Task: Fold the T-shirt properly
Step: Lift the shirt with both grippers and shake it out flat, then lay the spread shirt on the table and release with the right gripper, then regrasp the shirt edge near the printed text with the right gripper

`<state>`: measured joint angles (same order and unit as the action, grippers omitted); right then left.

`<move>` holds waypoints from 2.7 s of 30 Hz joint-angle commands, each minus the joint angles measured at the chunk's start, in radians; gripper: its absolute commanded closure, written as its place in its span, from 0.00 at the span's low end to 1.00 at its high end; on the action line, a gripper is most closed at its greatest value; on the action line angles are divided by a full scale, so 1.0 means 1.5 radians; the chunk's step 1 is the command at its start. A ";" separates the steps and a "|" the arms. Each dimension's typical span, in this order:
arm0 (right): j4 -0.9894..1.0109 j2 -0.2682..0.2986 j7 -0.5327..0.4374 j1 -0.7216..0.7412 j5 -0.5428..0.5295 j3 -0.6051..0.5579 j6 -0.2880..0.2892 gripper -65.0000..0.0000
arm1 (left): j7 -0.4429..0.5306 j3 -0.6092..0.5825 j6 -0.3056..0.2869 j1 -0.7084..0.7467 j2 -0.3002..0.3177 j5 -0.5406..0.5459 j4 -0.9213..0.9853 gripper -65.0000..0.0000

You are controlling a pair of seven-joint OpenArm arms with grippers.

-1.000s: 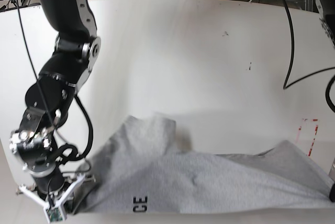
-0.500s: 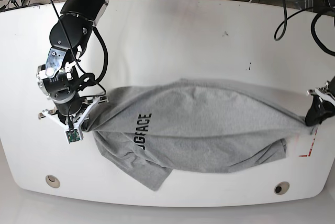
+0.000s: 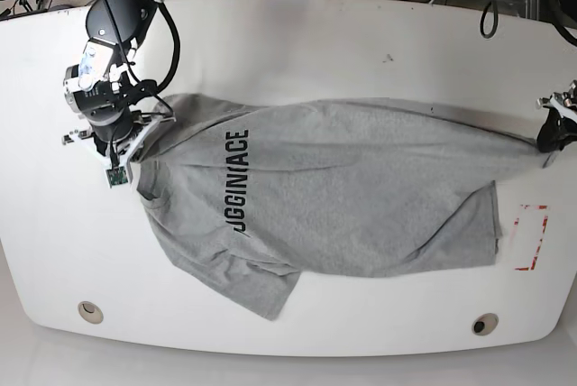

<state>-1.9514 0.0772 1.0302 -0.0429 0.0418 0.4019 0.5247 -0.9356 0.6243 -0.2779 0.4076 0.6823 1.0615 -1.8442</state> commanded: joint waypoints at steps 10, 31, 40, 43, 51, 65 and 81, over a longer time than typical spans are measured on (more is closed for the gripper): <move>-0.015 -0.021 -0.012 -0.070 -0.001 0.004 -0.002 1.00 | -0.136 0.071 -0.033 0.066 0.016 -0.043 -0.011 1.00; -0.014 -0.043 -0.011 -0.135 0.000 0.005 -0.003 0.99 | -0.246 0.047 -0.097 0.136 0.017 -0.197 -0.010 1.00; -0.021 -0.068 -0.012 -0.166 -0.005 0.011 -0.005 0.59 | -0.282 0.043 -0.102 0.156 0.020 -0.234 -0.011 0.83; -0.040 -0.088 -0.014 -0.172 -0.005 0.033 -0.002 0.35 | -0.283 0.041 -0.102 0.162 0.020 -0.235 -0.011 0.62; -0.048 -0.108 -0.011 -0.174 -0.039 0.038 0.045 0.07 | -0.283 0.045 -0.102 0.166 0.017 -0.232 -0.034 0.30; -0.044 -0.076 -0.017 -0.107 -0.154 0.039 0.080 0.16 | -0.283 0.047 -0.101 0.008 0.014 -0.097 -0.062 0.44; -0.040 -0.032 0.102 -0.052 -0.137 0.037 0.081 0.17 | -0.283 0.041 -0.098 -0.086 0.014 -0.091 -0.061 0.53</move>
<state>-1.9907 0.0151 1.1820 -0.1024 -0.1539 0.4576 0.6441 -1.3731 0.6777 -0.4271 0.2878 0.6792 0.9180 -1.9240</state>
